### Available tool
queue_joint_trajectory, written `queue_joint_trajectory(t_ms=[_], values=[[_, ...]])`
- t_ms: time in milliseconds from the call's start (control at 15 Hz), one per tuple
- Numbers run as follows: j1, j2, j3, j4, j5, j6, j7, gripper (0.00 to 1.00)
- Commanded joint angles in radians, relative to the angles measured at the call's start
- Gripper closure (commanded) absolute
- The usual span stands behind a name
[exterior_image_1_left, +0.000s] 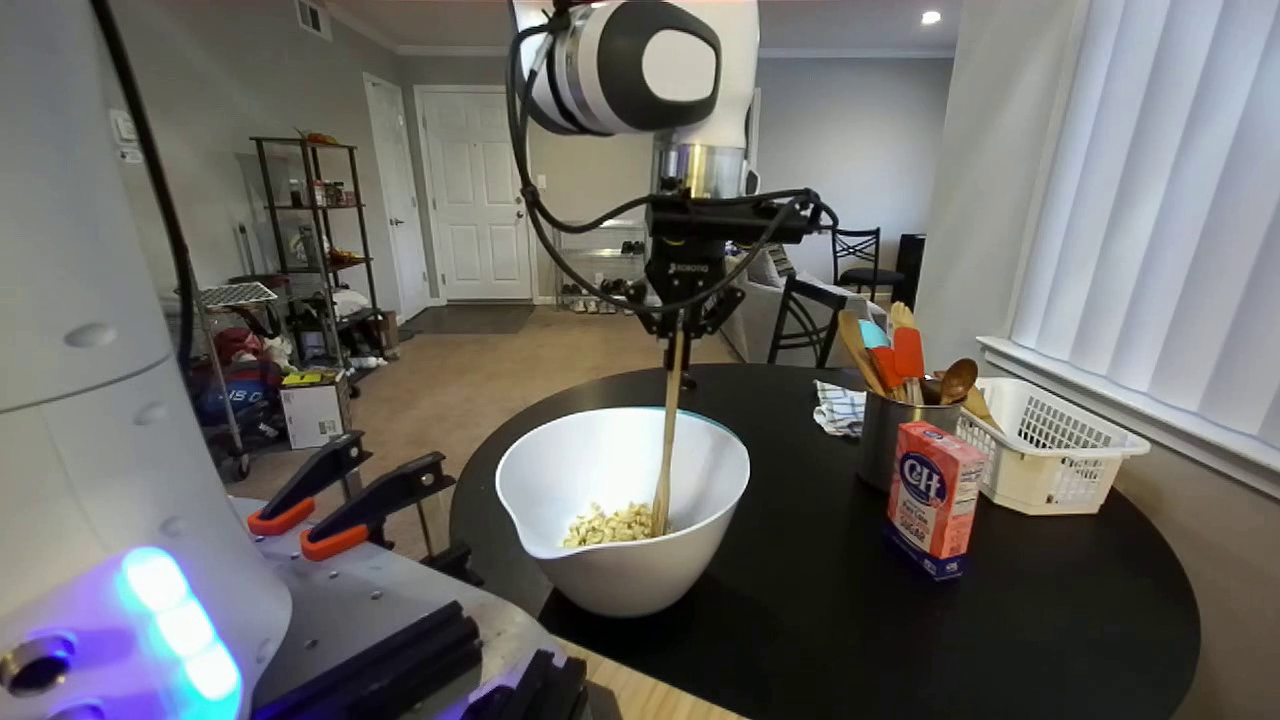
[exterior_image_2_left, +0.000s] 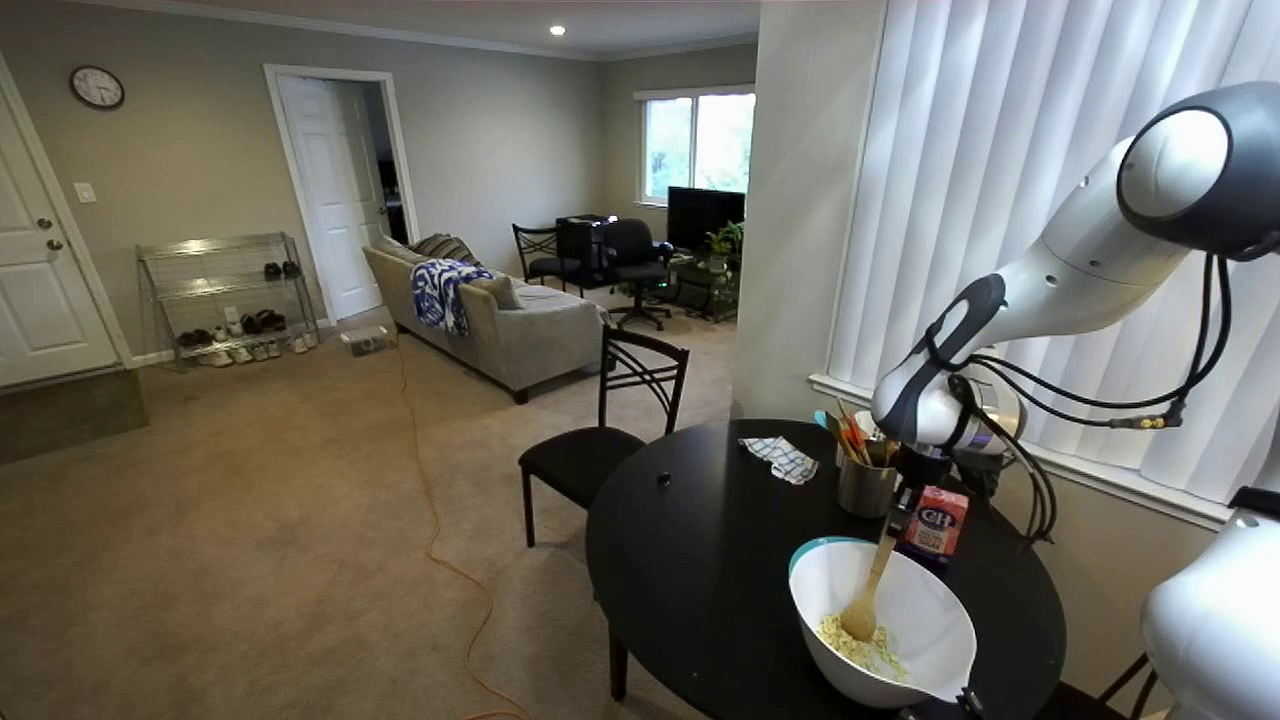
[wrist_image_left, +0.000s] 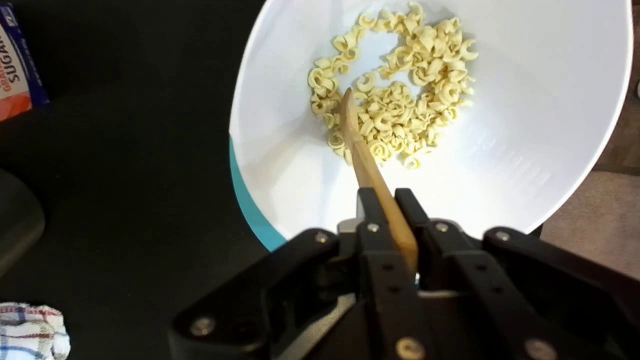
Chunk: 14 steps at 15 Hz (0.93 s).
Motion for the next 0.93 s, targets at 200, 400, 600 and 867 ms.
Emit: queue_joint_trajectory(t_ms=[200,400,600,867], values=[[-0.055,-0.021,0.094,0.007,0.166,-0.097,-0.126,0.95],[-0.043,-0.016,0.067,0.008,0.144,-0.133,-0.133,0.95],[-0.033,-0.013,0.041,0.007,0.105,-0.15,-0.11,0.95],[-0.022,-0.009,0.006,0.005,0.046,-0.159,-0.082,0.95]])
